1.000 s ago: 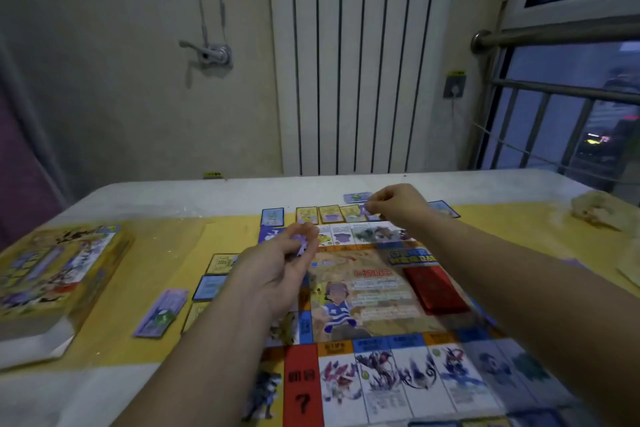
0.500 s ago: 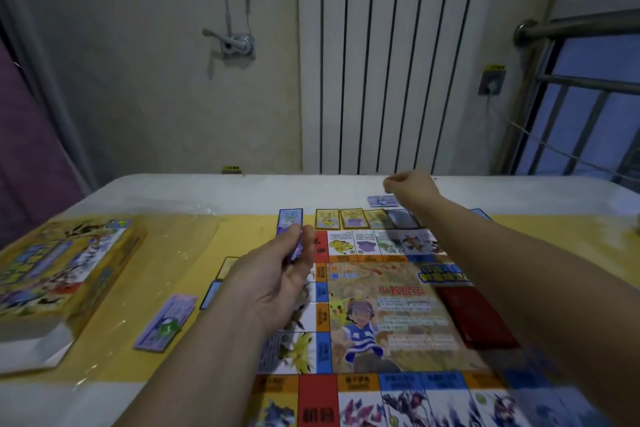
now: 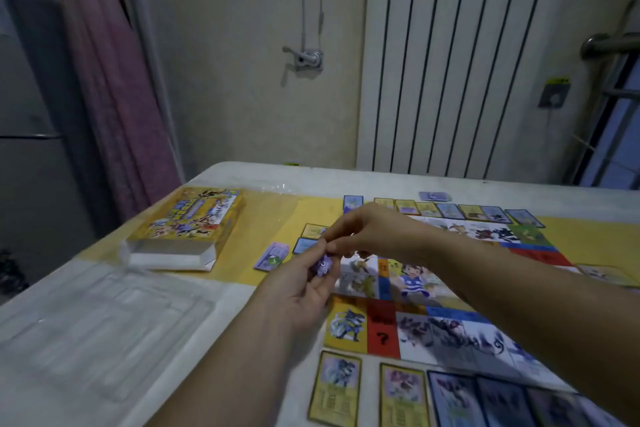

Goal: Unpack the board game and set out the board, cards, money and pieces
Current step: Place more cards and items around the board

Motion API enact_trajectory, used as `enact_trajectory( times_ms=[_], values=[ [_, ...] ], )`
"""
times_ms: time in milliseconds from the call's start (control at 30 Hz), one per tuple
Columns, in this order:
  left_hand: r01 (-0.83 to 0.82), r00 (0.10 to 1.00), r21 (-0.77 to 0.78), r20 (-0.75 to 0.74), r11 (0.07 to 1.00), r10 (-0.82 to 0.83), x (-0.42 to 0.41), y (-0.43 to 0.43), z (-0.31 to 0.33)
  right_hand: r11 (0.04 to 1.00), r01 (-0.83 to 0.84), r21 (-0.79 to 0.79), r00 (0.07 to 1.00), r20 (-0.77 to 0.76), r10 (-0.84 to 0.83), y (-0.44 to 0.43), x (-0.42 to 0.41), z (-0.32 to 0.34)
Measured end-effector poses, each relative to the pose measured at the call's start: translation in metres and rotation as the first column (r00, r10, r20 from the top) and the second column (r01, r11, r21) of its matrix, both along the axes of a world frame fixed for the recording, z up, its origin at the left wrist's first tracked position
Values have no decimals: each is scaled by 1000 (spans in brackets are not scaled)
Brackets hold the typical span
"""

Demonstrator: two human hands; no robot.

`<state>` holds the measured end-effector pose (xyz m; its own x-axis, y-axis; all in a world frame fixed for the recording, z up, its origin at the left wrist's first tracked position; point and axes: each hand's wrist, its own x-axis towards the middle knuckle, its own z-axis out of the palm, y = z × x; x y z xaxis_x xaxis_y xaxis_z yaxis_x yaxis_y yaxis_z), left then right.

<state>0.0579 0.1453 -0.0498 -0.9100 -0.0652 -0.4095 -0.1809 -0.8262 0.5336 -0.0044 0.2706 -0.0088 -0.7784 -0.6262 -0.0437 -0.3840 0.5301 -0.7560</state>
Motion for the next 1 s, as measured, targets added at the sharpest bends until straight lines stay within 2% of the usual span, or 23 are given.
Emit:
enact_trajectory(
  times_ms=[167, 300, 533, 767, 833, 900, 1000],
  values=[
    [-70, 997, -2, 15, 998, 70, 12, -23, -8, 999, 36, -26, 981, -191, -40, -37, 12, -11],
    [-138, 990, 32, -5, 990, 138, 7, -34, -17, 994, 103, -35, 966, -236, -109, -61, 8, -26],
    [-196, 980, 62, -29, 979, 198, -8, -56, -27, 992, 96, -78, 979, -174, -108, -91, -7, -28],
    [-224, 974, 83, -10, 971, 226, -11, -63, -31, 1000, -24, 19, 974, -223, 27, -100, -15, -24],
    [-226, 974, 73, -17, 971, 228, -9, -65, -28, 996, -4, -88, 989, -147, -9, -99, -21, -22],
    [-287, 958, 67, 6, 956, 287, -9, -70, -25, 981, 91, -170, 993, -57, -102, -97, -30, -23],
    [-363, 932, 7, 12, 932, 363, -7, -75, -22, 989, 141, -51, 988, -49, -144, -99, -38, -33]
  ],
)
